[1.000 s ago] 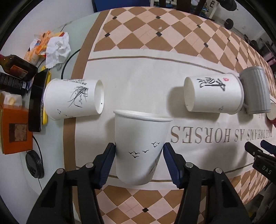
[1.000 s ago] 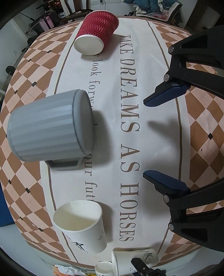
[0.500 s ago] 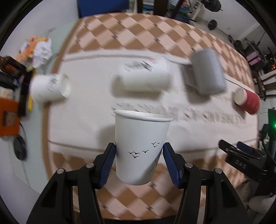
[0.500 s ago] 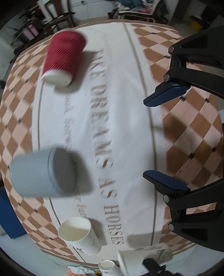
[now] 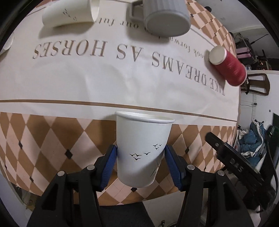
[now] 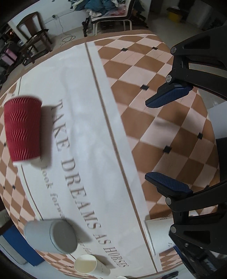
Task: Flip cup upside down
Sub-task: 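Close the right tool on the white bird-print cup and lift it, then rotate the right tool to turn the held white cup upside down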
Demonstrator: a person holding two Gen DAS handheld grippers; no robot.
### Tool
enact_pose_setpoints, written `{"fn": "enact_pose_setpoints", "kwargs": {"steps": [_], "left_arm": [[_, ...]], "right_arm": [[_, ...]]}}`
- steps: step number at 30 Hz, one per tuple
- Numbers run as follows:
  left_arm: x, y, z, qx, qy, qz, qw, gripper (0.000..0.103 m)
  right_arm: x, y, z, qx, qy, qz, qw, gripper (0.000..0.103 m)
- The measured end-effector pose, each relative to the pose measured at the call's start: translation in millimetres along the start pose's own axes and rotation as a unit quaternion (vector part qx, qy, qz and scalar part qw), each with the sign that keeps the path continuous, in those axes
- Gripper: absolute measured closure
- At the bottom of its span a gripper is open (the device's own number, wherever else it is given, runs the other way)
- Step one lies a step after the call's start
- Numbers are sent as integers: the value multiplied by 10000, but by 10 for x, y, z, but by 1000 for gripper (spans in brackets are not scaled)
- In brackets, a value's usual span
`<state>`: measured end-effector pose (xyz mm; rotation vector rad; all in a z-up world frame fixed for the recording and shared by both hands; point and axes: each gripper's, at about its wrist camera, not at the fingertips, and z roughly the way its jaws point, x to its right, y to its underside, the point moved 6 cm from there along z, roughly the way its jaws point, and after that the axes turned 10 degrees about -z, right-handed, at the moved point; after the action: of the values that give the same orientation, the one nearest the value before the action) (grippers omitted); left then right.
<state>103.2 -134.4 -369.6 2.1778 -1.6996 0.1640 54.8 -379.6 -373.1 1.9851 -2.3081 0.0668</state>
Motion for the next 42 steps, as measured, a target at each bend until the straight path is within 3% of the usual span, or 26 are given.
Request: {"fn": "enact_pose_setpoints", "kwargs": {"steps": [8,10,12,16,19,22,24,27,28,30,32,33,34,35,39,42], "left_arm": [[86,-18,144,93,-117,22,9999,43],[96,-13,200,74,-254,64,9996,37],[111,-1,222,94,-313,82,9994,19],[164,72,146,149,-297,188,9993,7],[253,135,-92,413,-255,392,9981,6],[255,166,-508,983,-359,776,9915,2],[143,174,-781,1422,-714,970,9825,1],[-153,191,-1025,2092,-1403,1022,9624,1],[-322,202,-1048,2229,-1631,960,9563,1],[-633,201,-998,2245,-1867,772,9533,1],[-900,235,-847,2074,-1871,485,9590,1],[-1061,267,-739,1981,-1869,332,9616,1],[-1168,287,-657,1917,-1889,232,9628,1],[-1228,307,-573,1865,-1905,162,9637,1],[-1440,406,-286,1665,-1891,-124,9676,1],[-1512,436,-150,1610,-1870,-188,9689,1]], "right_arm": [[248,49,87,29,-10,163,9999,26],[242,58,58,49,-4,164,9999,26],[301,80,38,92,-5,167,9998,26],[288,104,-112,205,-23,135,9997,25],[287,160,-253,268,-97,75,9996,23],[180,195,-503,465,-227,-252,9983,14],[13,215,-714,697,-133,-850,9939,13],[-350,310,-971,952,452,-2321,9670,13],[-534,380,-1028,1010,768,-3031,9445,13],[-828,492,-1069,1063,1360,-4082,8964,13],[-1169,671,-1018,1124,2067,-5345,8117,13],[-1310,772,-959,1151,2394,-5923,7607,13],[-1444,905,-847,1156,2789,-6573,6905,14],[-1523,941,-794,1132,3008,-6938,6444,15],[-1719,1237,-429,1183,3703,-8313,3972,17],[-1740,1314,-206,1226,3907,-8785,2460,19]]}}
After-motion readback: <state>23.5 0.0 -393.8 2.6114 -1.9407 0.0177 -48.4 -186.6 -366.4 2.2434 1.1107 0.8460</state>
